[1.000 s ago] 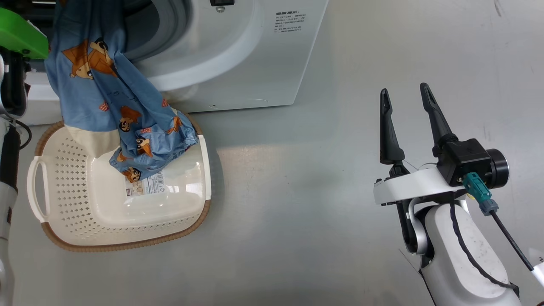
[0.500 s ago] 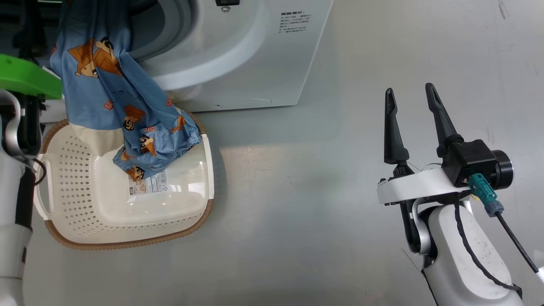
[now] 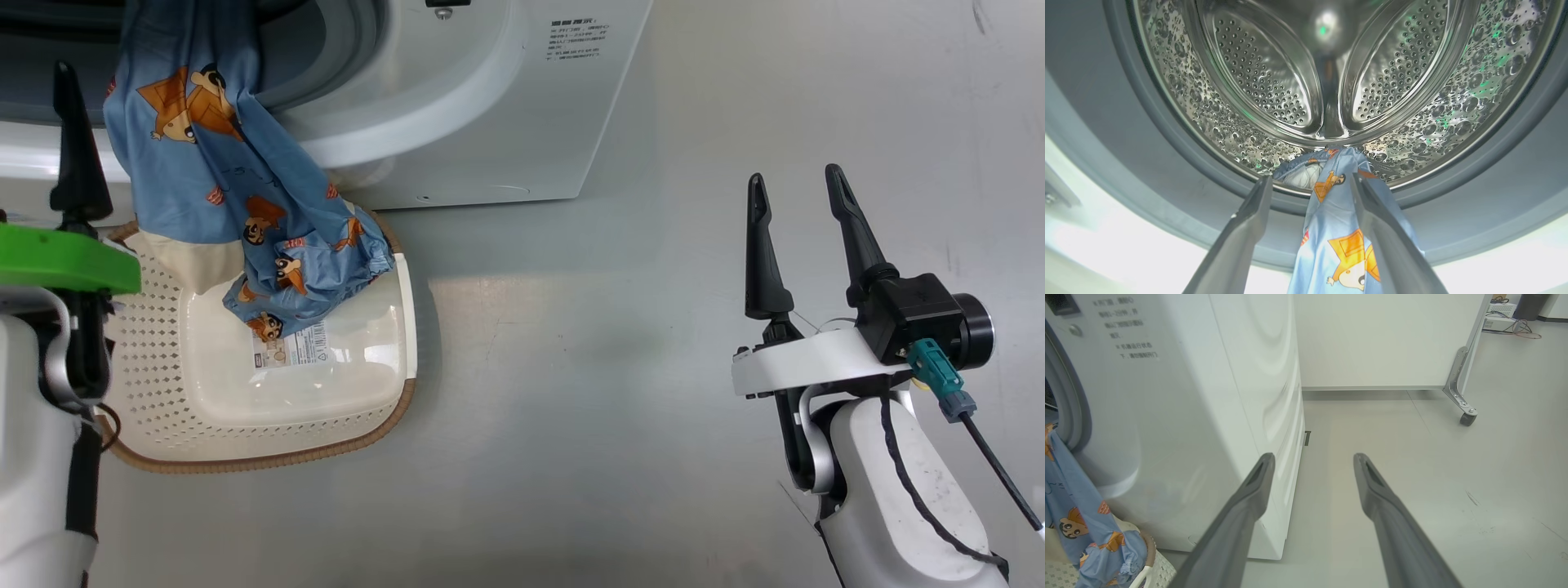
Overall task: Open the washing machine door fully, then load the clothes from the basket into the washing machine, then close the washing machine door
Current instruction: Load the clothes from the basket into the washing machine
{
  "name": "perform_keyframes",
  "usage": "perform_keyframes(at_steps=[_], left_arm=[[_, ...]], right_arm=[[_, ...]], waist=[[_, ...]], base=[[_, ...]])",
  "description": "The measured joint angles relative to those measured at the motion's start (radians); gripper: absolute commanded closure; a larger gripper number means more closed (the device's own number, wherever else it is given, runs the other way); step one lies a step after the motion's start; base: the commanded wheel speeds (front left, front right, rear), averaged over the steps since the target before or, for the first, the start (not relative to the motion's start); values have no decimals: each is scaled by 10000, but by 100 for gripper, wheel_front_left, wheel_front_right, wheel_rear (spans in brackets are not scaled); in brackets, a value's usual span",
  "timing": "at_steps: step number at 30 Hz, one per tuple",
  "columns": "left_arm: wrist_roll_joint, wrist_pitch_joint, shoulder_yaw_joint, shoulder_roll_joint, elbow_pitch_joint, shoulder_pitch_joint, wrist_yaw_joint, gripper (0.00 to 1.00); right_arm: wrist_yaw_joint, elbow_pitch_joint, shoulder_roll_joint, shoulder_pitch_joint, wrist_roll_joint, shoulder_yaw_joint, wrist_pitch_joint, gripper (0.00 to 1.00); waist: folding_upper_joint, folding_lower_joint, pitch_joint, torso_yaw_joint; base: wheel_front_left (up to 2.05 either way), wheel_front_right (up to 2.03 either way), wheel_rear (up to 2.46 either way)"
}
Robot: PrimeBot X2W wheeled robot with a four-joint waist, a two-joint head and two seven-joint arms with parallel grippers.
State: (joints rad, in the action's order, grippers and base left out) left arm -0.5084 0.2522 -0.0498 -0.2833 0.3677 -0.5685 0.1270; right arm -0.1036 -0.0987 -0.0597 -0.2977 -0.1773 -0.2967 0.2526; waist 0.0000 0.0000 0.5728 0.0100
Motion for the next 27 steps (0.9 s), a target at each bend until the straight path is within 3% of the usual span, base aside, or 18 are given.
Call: perform_keyframes(at_steps=[27], left_arm=[[1011, 0, 844, 1116, -1206, 3008, 2, 0]], right_arm=[[105, 104, 0, -6, 36, 25, 0, 0]], waist=[[0, 0, 240, -2]], base=[[0, 0, 0]])
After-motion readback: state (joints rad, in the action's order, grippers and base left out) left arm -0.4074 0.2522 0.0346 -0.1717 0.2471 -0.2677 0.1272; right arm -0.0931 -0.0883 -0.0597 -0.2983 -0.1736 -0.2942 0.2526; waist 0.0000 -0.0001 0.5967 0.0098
